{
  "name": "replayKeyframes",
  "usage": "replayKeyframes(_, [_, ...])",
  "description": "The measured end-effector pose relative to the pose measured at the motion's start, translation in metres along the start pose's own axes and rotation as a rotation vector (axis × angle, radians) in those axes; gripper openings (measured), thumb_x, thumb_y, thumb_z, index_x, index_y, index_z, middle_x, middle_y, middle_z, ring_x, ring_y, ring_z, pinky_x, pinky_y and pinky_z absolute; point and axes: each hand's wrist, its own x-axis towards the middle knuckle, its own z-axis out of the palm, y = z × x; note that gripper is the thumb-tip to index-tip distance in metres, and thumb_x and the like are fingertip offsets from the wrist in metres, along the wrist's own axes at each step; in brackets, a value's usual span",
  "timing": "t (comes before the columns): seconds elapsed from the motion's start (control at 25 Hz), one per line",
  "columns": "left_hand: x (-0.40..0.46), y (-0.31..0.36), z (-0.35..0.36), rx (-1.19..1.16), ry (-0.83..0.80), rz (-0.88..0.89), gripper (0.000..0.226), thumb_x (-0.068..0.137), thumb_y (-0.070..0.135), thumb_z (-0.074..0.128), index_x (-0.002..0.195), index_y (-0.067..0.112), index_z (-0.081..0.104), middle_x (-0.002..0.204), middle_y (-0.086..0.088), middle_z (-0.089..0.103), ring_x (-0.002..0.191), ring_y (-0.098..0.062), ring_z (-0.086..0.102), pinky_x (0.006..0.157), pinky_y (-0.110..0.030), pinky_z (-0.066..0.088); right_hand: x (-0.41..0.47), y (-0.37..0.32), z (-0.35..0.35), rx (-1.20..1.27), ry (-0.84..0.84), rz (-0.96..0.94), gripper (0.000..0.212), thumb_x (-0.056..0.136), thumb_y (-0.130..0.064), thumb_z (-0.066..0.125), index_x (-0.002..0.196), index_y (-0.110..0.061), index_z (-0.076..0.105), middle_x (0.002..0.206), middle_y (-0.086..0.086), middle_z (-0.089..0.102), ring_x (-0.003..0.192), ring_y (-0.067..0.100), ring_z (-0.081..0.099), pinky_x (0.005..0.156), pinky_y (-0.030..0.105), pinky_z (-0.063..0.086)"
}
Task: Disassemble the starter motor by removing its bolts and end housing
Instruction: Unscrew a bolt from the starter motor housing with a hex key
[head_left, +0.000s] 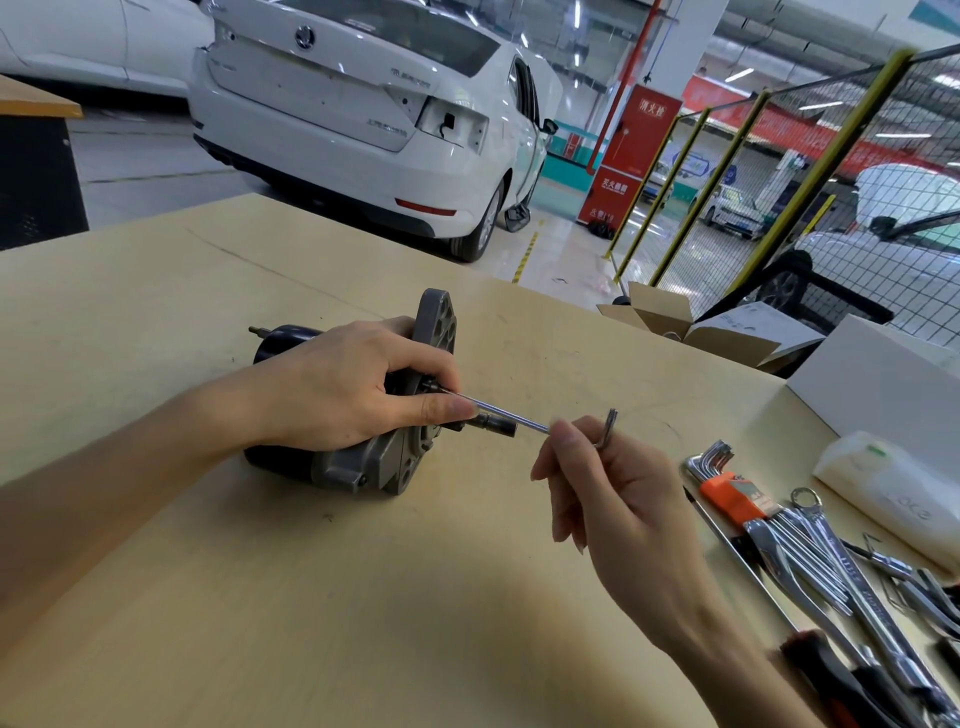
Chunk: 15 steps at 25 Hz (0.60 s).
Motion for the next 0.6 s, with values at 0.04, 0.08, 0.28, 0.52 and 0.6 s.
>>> replayKeyframes(0.04, [0.000,0.000,0.000,-0.003,-0.001,-0.001,0.033,0.079,0.076,0.047,0.087,0.050,0.065,0.092,0.015,0.050,0.089,-0.006,0.055,0.080,-0.031,0.046,0.000,0.001,0.001,-0.001,0.006,-0.009,0.035,0.095,-0.038,0.046,0.072,-0.017,0.062,0.049,0.000,0.051,0.043,0.007,0.047,0.047,0.019,0.037])
replayKeyframes(0.08, [0.001,0.000,0.000,0.001,-0.002,0.000,0.032,0.079,0.075,0.047,0.088,0.050,0.065,0.093,0.017,0.050,0.089,-0.006,0.054,0.079,-0.030,0.046,0.000,0.003,0.001,-0.003,0.013,-0.013,0.033,0.094,-0.037,0.045,0.073,-0.018,0.062,0.050,-0.001,0.052,0.043,0.006,0.048,0.047,0.019,0.038])
replayKeyframes(0.28, [0.000,0.001,0.001,0.001,0.003,-0.003,0.029,0.082,0.071,0.045,0.089,0.051,0.065,0.091,0.019,0.050,0.090,-0.002,0.053,0.075,-0.025,0.042,0.003,0.007,0.002,-0.035,0.018,-0.045,0.028,0.095,-0.037,0.043,0.082,-0.023,0.062,0.060,-0.003,0.055,0.045,0.011,0.051,0.044,0.027,0.038])
replayKeyframes(0.52, [0.001,0.002,0.002,0.022,0.003,-0.012,0.030,0.082,0.070,0.045,0.089,0.050,0.066,0.091,0.013,0.053,0.088,-0.003,0.053,0.079,-0.031,0.046,0.005,0.012,-0.001,0.026,-0.003,-0.071,0.039,0.092,-0.052,0.043,0.086,-0.020,0.064,0.066,0.000,0.057,0.048,0.016,0.054,0.045,0.029,0.039])
replayKeyframes(0.6, [0.002,0.003,0.003,0.028,0.000,-0.009,0.028,0.083,0.070,0.045,0.087,0.051,0.065,0.091,0.012,0.054,0.087,-0.006,0.054,0.081,-0.034,0.047,0.004,0.016,-0.003,0.099,-0.028,-0.075,0.044,0.093,-0.052,0.037,0.083,-0.017,0.062,0.064,0.001,0.057,0.049,0.015,0.053,0.044,0.029,0.039])
